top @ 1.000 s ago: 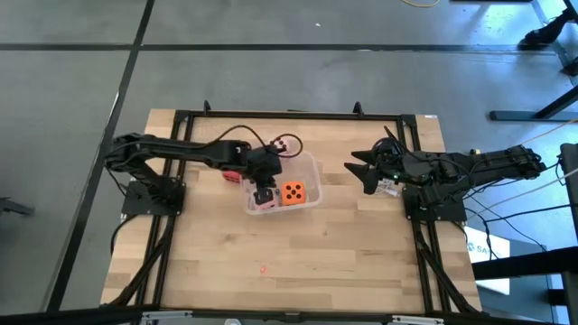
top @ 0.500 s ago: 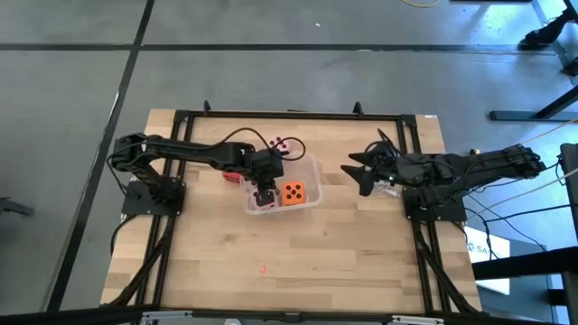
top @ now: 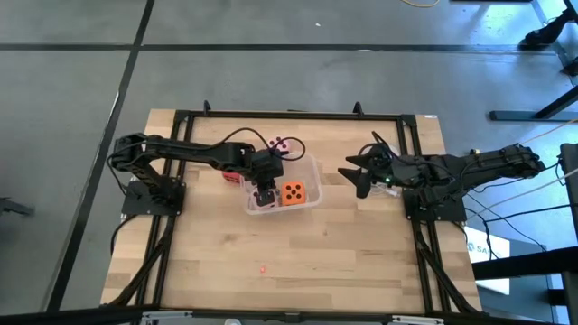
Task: Pick & Place Dice
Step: Put the small red dice into the transparent bin, then put the small orange dice into the transparent bin
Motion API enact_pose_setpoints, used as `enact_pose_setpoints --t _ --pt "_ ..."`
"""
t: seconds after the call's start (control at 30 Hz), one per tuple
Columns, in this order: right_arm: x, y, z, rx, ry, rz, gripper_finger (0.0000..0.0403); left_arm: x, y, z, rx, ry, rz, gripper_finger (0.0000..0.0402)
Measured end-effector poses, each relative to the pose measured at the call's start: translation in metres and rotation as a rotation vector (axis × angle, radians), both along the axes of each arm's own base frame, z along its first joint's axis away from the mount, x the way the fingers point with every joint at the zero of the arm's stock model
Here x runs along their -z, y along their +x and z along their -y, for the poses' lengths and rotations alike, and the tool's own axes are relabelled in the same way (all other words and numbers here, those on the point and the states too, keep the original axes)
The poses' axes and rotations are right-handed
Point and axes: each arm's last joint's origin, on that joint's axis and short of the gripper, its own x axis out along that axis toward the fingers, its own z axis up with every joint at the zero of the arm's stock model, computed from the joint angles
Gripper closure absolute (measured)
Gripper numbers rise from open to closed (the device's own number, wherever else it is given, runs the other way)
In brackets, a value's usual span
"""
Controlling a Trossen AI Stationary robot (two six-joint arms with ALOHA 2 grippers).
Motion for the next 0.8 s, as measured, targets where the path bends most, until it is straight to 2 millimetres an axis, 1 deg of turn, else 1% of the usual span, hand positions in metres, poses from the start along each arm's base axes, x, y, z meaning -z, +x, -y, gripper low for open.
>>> enact_pose_setpoints --t 0.23,0.33,0.6,0.8 --pt "0.0 0.0 0.0 -0.007 -0.018 -0.006 0.0118 -0.001 0.001 0.0 -0.013 -0.01 0.019 0.0325" --pt "0.0 0.0 0.0 -0.009 -0.024 -0.008 0.0118 -0.006 0.0 0.0 0.0 -0.002 0.047 0.0308" --pt "0.0 0.0 0.0 -0.016 -0.041 -0.015 0.0118 -0.022 -0.009 0.002 0.064 0.051 0.096 0.0237" --pt "0.0 0.0 0.0 -0.016 -0.041 -0.015 0.0118 -0.023 -0.009 0.005 0.092 0.063 0.096 0.0188"
